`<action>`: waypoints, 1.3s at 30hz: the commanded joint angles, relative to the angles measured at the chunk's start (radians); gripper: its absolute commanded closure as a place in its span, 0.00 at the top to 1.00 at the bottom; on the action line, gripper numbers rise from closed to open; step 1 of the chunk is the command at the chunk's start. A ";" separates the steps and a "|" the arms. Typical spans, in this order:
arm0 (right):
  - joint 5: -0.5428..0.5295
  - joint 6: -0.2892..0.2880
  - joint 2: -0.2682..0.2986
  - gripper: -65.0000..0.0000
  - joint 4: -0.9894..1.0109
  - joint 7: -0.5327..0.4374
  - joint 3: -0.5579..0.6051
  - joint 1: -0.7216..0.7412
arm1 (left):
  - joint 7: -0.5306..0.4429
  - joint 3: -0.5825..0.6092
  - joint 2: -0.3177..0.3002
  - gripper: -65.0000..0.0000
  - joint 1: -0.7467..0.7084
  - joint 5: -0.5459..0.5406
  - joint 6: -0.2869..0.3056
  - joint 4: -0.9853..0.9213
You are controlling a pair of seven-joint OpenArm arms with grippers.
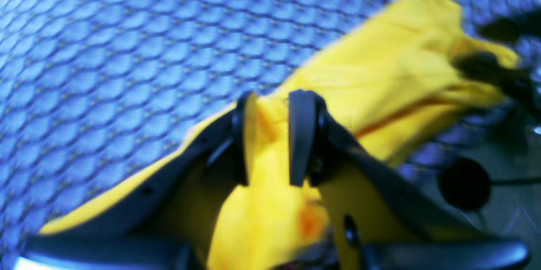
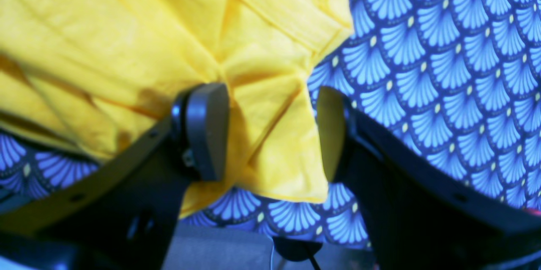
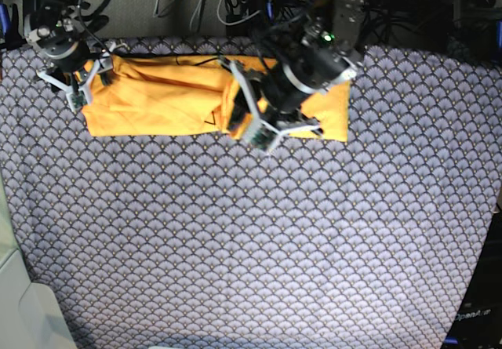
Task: Fold the T-shirt properly
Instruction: 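Fold the held end with the left gripper toward the right gripper, then release the folded end and move the left gripper back to the strip's end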
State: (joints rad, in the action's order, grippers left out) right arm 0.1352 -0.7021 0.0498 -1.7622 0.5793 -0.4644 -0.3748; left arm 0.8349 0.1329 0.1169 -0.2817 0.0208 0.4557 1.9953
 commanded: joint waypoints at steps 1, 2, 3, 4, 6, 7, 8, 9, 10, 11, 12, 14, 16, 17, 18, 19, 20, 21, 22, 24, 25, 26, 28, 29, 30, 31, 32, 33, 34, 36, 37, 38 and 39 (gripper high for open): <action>-0.003 0.004 0.008 0.52 -0.018 -0.014 -0.006 0.000 | -0.007 -0.028 0.005 0.21 0.014 -0.020 -0.005 0.009; -0.003 0.004 0.008 0.52 -0.018 -0.014 -0.006 0.001 | -0.006 -0.060 0.004 0.21 0.014 -0.023 -0.005 0.005; -0.003 0.004 0.008 0.53 -0.018 -0.014 -0.006 0.001 | -0.006 -0.091 0.002 0.21 0.011 -0.022 0.001 -0.001; -0.003 0.004 0.008 0.53 -0.018 -0.014 -0.006 0.001 | -0.006 -0.125 -0.007 0.21 0.005 -0.022 0.002 -0.015; -0.003 0.004 0.009 0.53 -0.018 -0.009 -0.006 0.007 | -0.006 -0.174 -0.036 0.21 0.003 -0.028 0.002 -0.038; -0.003 0.004 0.011 0.53 -0.018 -0.009 -0.007 0.009 | -0.006 -0.195 -0.046 0.21 0.003 -0.028 0.002 -0.055; -0.003 0.004 0.012 0.53 -0.020 -0.009 -0.009 0.009 | -0.006 -0.212 -0.052 0.21 0.003 -0.029 0.002 -0.075; -0.003 0.004 0.012 0.53 -0.020 -0.009 -0.015 0.009 | -0.006 -0.226 -0.055 0.21 0.003 -0.029 0.002 -0.095; -0.003 0.004 0.012 0.53 -0.020 -0.012 -0.024 0.009 | -0.006 -0.235 -0.058 0.21 0.009 -0.029 0.002 -0.121; -0.003 0.004 0.011 0.53 -0.020 -0.015 -0.032 0.009 | -0.006 -0.241 -0.058 0.21 0.012 -0.029 0.002 -0.150; -0.003 0.004 0.011 0.53 -0.021 -0.017 -0.040 0.009 | -0.007 -0.244 -0.058 0.21 0.016 -0.028 0.002 -0.184; -0.004 0.004 0.012 0.53 -0.029 -0.017 -0.061 0.013 | -0.012 -0.240 -0.058 0.21 0.031 -0.028 0.002 -0.236; -0.004 0.004 0.012 0.53 -0.064 -0.009 -0.083 0.026 | -0.013 -0.238 -0.055 0.21 0.043 -0.028 0.002 -0.281; -0.004 0.004 0.011 0.53 -0.084 -0.008 -0.095 0.027 | -0.015 -0.237 -0.053 0.21 0.046 -0.028 0.002 -0.299; -0.004 0.004 0.009 0.53 -0.104 -0.008 -0.109 0.029 | -0.015 -0.237 -0.053 0.21 0.049 -0.028 0.002 -0.314; -0.004 0.004 0.008 0.53 -0.123 -0.008 -0.126 0.032 | -0.015 -0.237 -0.052 0.21 0.051 -0.028 0.002 -0.327; -0.004 0.004 0.008 0.53 -0.138 -0.006 -0.136 0.032 | -0.016 -0.237 -0.052 0.21 0.051 -0.028 0.002 -0.328; -0.004 0.004 0.008 0.53 -0.149 -0.006 -0.139 0.032 | -0.016 -0.237 -0.052 0.21 0.051 -0.029 0.002 -0.321; -0.004 0.004 0.008 0.53 -0.153 -0.006 -0.141 0.033 | -0.016 -0.243 -0.052 0.21 0.048 -0.029 0.004 -0.307; -0.004 0.004 0.008 0.53 -0.153 -0.006 -0.142 0.033 | -0.016 -0.246 -0.052 0.21 0.040 -0.029 0.004 -0.252; -0.006 0.004 0.008 0.53 -0.152 -0.006 -0.142 0.033 | -0.016 -0.246 -0.052 0.21 0.039 -0.031 0.004 -0.216; -0.007 0.004 0.008 0.53 -0.152 -0.006 -0.141 0.033 | -0.015 -0.246 -0.052 0.21 0.032 -0.037 0.004 -0.187; -0.007 0.004 0.008 0.53 -0.150 -0.006 -0.136 0.033 | -0.015 -0.246 -0.055 0.21 0.017 -0.072 0.004 -0.116; -0.009 0.004 0.008 0.53 -0.150 -0.006 -0.136 0.033 | -0.010 -0.247 -0.056 0.21 0.016 -0.098 0.004 -0.084; -0.010 0.004 0.008 0.53 -0.150 -0.006 -0.135 0.035 | -0.006 -0.249 -0.058 0.21 0.016 -0.118 0.002 -0.064; -0.024 0.004 0.008 0.53 -0.150 -0.006 -0.136 0.047 | -0.006 -0.258 -0.058 0.21 0.016 -0.138 -0.001 -0.047; -0.033 0.004 0.008 0.52 -0.150 0.001 -0.141 0.056 | -0.006 -0.273 -0.058 0.21 0.016 -0.154 -0.001 -0.038; -0.036 0.004 0.008 0.52 -0.150 0.021 -0.141 0.063 | -0.006 -0.286 -0.058 0.21 0.019 -0.166 -0.001 -0.038; -0.035 0.004 0.011 0.52 -0.150 0.048 -0.141 0.072 | -0.006 -0.298 -0.058 0.21 0.023 -0.172 -0.001 -0.041; -0.032 0.004 0.015 0.52 -0.150 0.109 -0.141 0.099 | -0.006 -0.329 -0.058 0.29 0.025 -0.172 -0.002 -0.043; -0.033 0.004 0.023 0.53 -0.149 0.126 -0.141 0.106 | -0.006 -0.350 -0.058 0.36 0.022 -0.172 0.001 -0.043; -0.038 0.004 0.032 0.53 -0.149 0.138 -0.139 0.107 | -0.006 -0.372 -0.058 0.44 0.017 -0.172 0.002 -0.043; -0.038 0.004 0.035 0.53 -0.149 0.144 -0.136 0.110 | -0.006 -0.395 -0.059 0.54 0.016 -0.177 0.004 -0.043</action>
State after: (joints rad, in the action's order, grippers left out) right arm 0.1001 -0.7021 0.0734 -1.8961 0.7311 -0.5983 -0.2710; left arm 0.8501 -0.2600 0.0605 -0.2703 -0.1421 0.4564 1.9373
